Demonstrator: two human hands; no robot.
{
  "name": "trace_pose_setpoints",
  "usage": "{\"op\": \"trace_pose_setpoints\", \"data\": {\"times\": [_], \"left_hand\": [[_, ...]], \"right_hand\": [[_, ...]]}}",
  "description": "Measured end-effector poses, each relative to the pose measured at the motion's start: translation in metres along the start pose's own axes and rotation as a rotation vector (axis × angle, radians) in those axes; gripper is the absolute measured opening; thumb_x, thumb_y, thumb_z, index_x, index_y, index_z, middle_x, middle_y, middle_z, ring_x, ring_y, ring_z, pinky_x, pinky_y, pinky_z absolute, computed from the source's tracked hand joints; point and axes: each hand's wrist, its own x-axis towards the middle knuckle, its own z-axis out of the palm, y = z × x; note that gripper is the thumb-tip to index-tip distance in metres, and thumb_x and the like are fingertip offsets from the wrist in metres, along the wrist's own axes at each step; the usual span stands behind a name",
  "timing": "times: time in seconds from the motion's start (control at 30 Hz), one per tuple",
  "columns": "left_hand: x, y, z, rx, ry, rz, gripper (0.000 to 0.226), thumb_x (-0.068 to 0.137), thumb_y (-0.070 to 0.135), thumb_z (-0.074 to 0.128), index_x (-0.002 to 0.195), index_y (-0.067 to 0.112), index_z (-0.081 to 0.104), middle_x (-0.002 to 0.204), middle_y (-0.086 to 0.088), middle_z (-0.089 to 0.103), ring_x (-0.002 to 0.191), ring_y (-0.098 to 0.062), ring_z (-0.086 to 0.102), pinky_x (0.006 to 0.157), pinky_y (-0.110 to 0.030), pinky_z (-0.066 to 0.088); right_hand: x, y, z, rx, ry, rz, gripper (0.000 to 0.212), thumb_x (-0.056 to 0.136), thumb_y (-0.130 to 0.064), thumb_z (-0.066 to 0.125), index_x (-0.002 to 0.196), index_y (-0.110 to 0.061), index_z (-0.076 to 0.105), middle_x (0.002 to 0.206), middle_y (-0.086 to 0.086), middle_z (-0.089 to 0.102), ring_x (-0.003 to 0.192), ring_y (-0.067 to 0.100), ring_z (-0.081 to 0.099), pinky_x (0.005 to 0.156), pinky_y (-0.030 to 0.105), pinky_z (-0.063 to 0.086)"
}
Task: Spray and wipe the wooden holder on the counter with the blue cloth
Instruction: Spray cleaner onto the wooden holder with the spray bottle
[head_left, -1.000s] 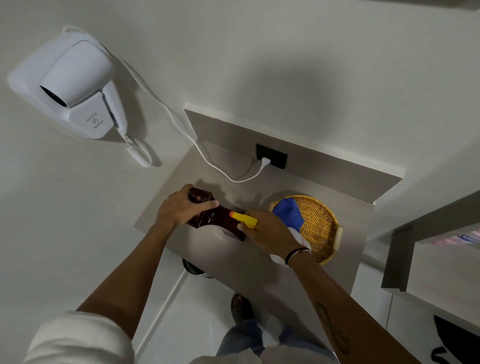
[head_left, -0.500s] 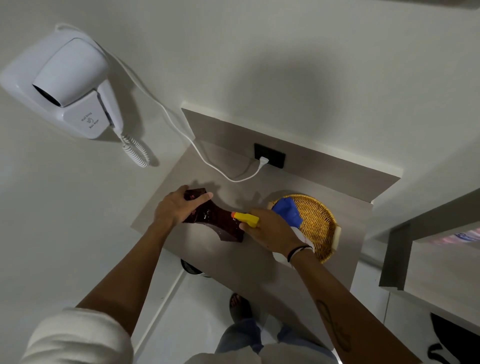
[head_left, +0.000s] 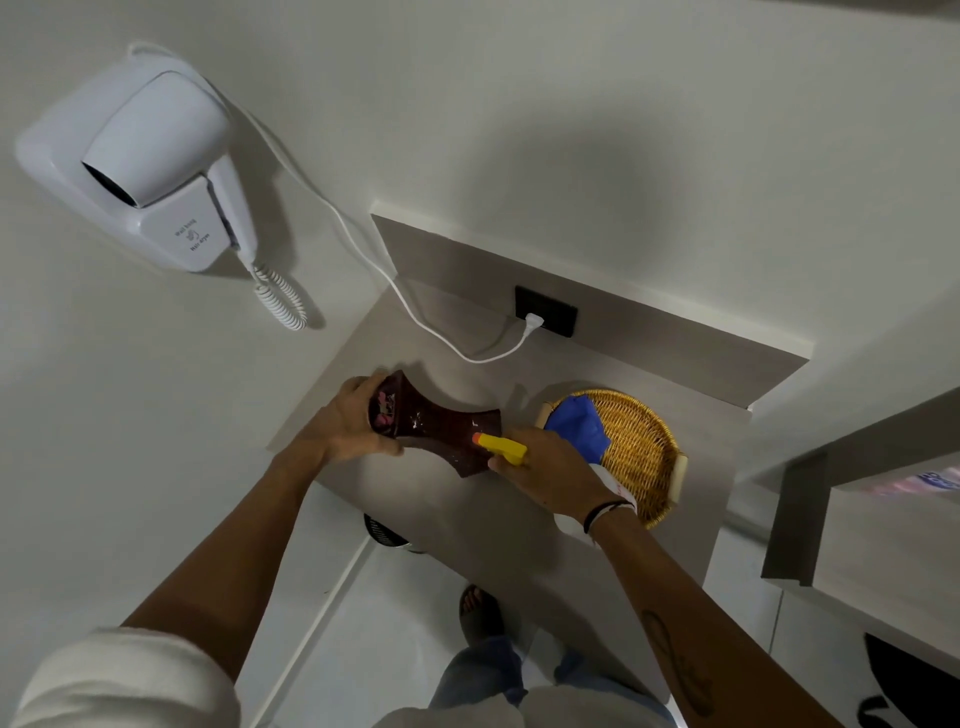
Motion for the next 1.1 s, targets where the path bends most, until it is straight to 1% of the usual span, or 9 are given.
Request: {"op": "trace_pose_setpoints", "data": {"times": [0.07,0.13,0.27,0.4,0.63,0.8,0.93,1.03,1.1], "left_hand": [[-0.002,0.006,-0.001,0.023,0.090,-0.026,0.100,0.053,0.061,0.092,0.139,0.024,0.056,0.130,-0.002,0.062,0.116,-0.027,0.064,0.099,-0.050,0.055],[-0.003,0.012,0.000,0.058,0.157,-0.072,0.094,0.050,0.078,0.082,0.124,0.023,0.064,0.112,0.003,0.068,0.101,-0.023,0.067,0.088,-0.042,0.058],[-0.002,0.022,0.000,0.101,0.180,-0.171,0.097,0.042,0.103,0.060,0.104,0.028,0.061,0.093,0.004,0.069,0.082,-0.019,0.066,0.073,-0.035,0.052],[-0.001,0.027,-0.001,0.084,0.198,-0.254,0.104,0.031,0.114,0.041,0.079,0.025,0.061,0.074,0.002,0.069,0.068,-0.016,0.065,0.061,-0.030,0.046],[0.000,0.036,0.004,0.109,0.154,-0.304,0.111,0.028,0.114,0.046,0.084,0.019,0.064,0.077,-0.004,0.069,0.070,-0.021,0.067,0.062,-0.033,0.049],[-0.001,0.039,0.007,0.106,0.191,-0.322,0.111,0.029,0.114,0.046,0.081,0.017,0.063,0.074,-0.004,0.068,0.067,-0.021,0.066,0.059,-0.032,0.047],[0.001,0.038,0.009,0.099,0.214,-0.324,0.112,0.031,0.115,0.045,0.079,0.015,0.062,0.073,-0.005,0.067,0.065,-0.022,0.065,0.058,-0.032,0.045],[0.001,0.039,0.011,0.100,0.232,-0.316,0.113,0.031,0.115,0.045,0.078,0.014,0.063,0.073,-0.006,0.067,0.065,-0.023,0.064,0.062,-0.035,0.049],[0.002,0.039,0.014,0.106,0.240,-0.315,0.114,0.031,0.115,0.044,0.079,0.013,0.064,0.073,-0.007,0.068,0.066,-0.025,0.065,0.067,-0.038,0.055]], "right_hand": [[0.001,-0.001,0.003,-0.001,-0.015,-0.024,0.025,0.101,-0.034,0.063,0.105,-0.009,0.066,0.096,0.011,0.071,0.086,0.027,0.069,0.078,0.042,0.055],[0.002,-0.002,0.006,0.004,-0.014,-0.046,0.023,0.101,-0.033,0.063,0.104,-0.010,0.066,0.096,0.010,0.072,0.085,0.026,0.069,0.076,0.042,0.055],[0.003,-0.003,0.012,0.003,0.039,-0.091,0.021,0.102,-0.033,0.061,0.099,-0.012,0.065,0.088,0.003,0.067,0.077,0.022,0.065,0.066,0.034,0.051],[0.005,-0.006,0.015,-0.003,0.074,-0.126,0.026,0.104,-0.036,0.059,0.104,-0.011,0.064,0.095,0.007,0.069,0.083,0.023,0.064,0.073,0.036,0.052],[0.009,-0.002,0.015,-0.017,0.093,-0.125,0.034,0.098,-0.046,0.065,0.095,-0.012,0.062,0.081,-0.005,0.055,0.073,0.016,0.053,0.064,0.029,0.039],[0.007,0.007,0.014,-0.006,0.090,-0.117,0.037,0.097,-0.048,0.066,0.088,-0.013,0.058,0.078,-0.004,0.054,0.068,0.015,0.051,0.057,0.022,0.032],[-0.002,0.009,0.007,0.040,0.066,-0.114,0.028,0.097,-0.046,0.067,0.088,-0.023,0.054,0.075,-0.012,0.051,0.066,0.006,0.049,0.060,0.023,0.037],[-0.017,0.022,-0.005,0.192,0.215,-0.088,0.026,0.098,-0.044,0.066,0.106,-0.019,0.066,0.090,-0.003,0.065,0.080,0.016,0.061,0.073,0.033,0.050],[-0.026,0.037,-0.020,0.302,0.378,0.014,0.021,0.099,-0.046,0.065,0.111,-0.029,0.066,0.103,-0.003,0.069,0.094,0.015,0.065,0.079,0.027,0.050]]}}
